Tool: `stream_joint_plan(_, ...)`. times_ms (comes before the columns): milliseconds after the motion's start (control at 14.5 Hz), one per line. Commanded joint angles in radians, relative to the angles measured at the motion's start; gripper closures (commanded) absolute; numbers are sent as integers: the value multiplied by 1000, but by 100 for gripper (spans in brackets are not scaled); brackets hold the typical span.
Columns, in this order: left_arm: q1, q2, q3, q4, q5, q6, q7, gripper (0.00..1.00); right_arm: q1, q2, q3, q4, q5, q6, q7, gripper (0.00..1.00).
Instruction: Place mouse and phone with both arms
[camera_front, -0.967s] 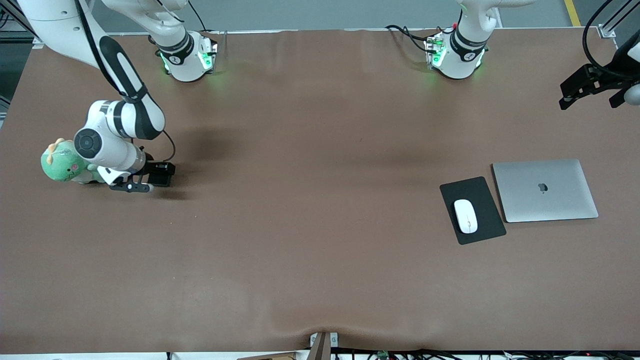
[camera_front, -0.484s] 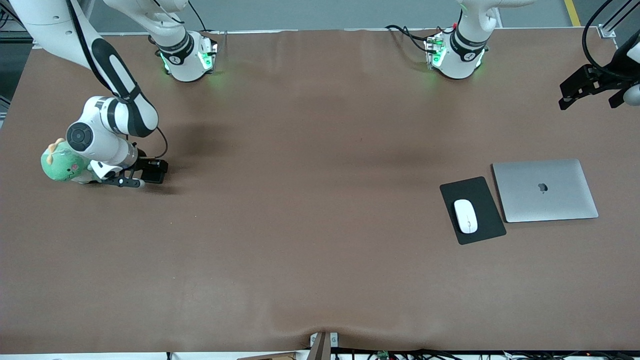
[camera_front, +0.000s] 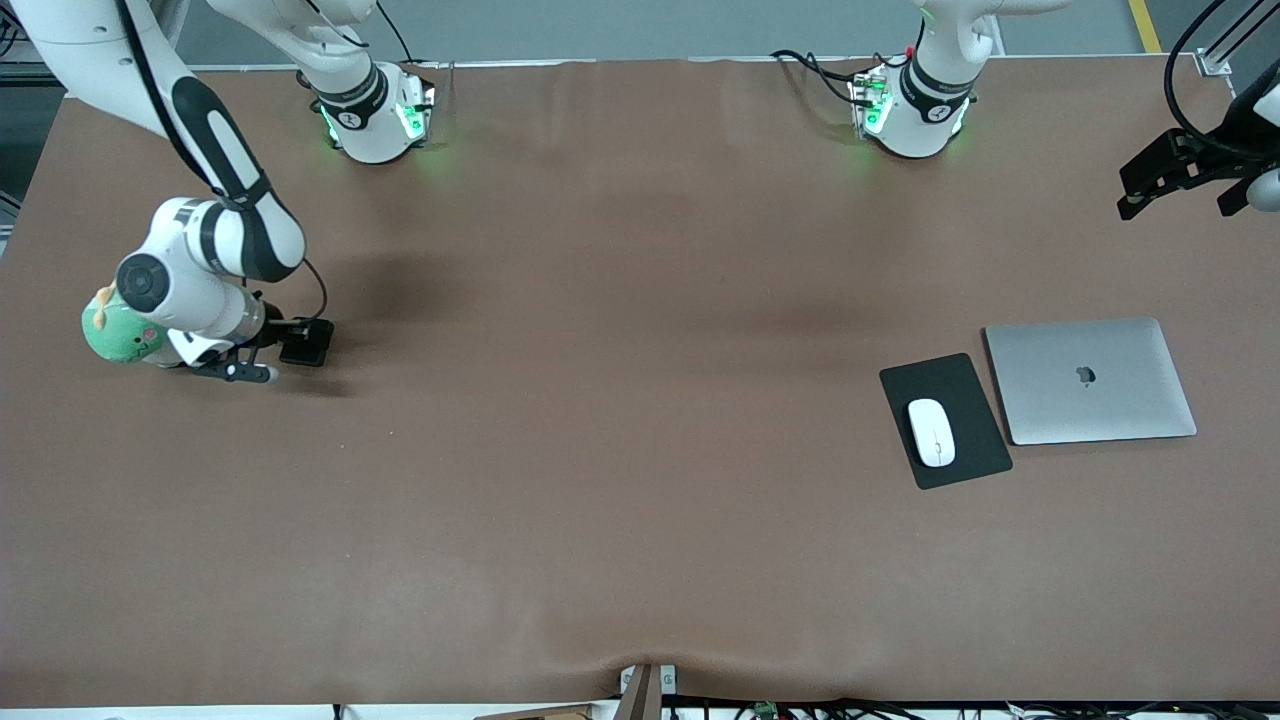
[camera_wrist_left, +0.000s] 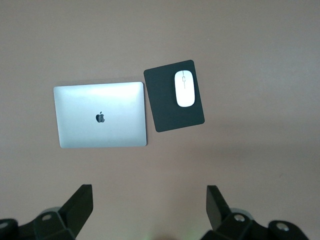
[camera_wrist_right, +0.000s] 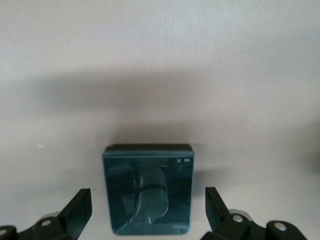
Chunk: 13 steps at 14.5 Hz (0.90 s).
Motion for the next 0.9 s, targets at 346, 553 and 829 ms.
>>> stream_joint_plan(346,8,-12,-2,-13,-19,16,10,0,-25,-4,104,459,3,-508,-2,0)
stream_joint_plan(553,8,-7,-2,-13,-21,16,12,0,-22,-4,117,565,3,-587,-4,0)
stream_joint_plan(829,10,-6,-2,-4,-19,18,13,0,-27,37,127,801,3,-777,-7,0)
